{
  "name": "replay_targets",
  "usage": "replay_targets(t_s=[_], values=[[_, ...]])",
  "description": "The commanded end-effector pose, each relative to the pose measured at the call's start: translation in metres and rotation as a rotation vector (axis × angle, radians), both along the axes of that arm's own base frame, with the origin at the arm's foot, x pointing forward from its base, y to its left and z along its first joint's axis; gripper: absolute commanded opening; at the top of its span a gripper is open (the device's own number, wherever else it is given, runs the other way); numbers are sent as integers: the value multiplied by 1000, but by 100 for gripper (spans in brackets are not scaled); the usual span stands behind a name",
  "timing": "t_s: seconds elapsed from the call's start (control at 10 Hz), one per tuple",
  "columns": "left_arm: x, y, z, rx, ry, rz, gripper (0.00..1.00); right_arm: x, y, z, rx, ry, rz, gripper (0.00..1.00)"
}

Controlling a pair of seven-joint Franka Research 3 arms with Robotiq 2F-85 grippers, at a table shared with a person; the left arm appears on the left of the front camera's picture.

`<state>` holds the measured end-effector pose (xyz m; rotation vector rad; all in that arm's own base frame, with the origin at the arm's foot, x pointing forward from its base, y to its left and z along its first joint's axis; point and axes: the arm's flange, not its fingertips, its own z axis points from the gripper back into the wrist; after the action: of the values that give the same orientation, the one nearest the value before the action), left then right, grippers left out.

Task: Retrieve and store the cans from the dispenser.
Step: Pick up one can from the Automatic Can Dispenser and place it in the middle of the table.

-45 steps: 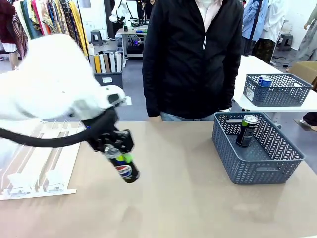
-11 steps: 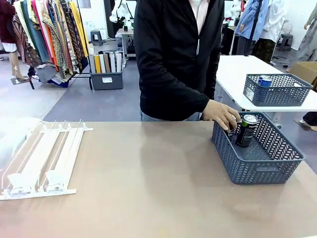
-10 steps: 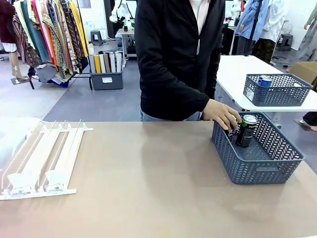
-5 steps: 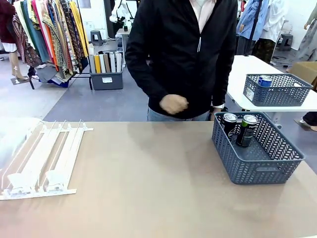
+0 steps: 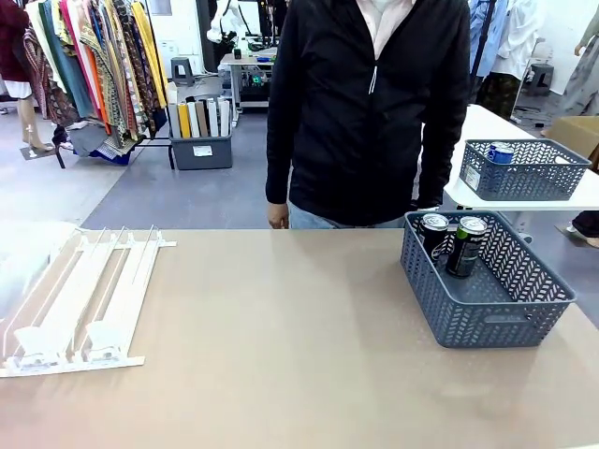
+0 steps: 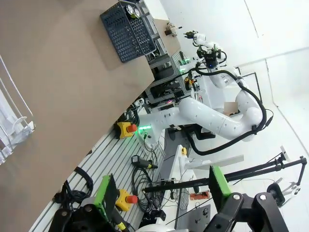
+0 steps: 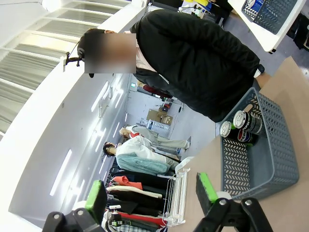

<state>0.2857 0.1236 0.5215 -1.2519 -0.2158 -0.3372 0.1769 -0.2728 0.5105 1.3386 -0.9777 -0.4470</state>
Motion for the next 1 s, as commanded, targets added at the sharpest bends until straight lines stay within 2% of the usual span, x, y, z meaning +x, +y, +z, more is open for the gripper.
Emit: replay_targets(t_s=[0.0,0.9], values=[[-3,1,-1,0,-13,-15,100,4,0,2,-3,-39,-11,100],[-3,1,-1,0,-13,-15,100,4,0,2,-3,-39,-11,100]])
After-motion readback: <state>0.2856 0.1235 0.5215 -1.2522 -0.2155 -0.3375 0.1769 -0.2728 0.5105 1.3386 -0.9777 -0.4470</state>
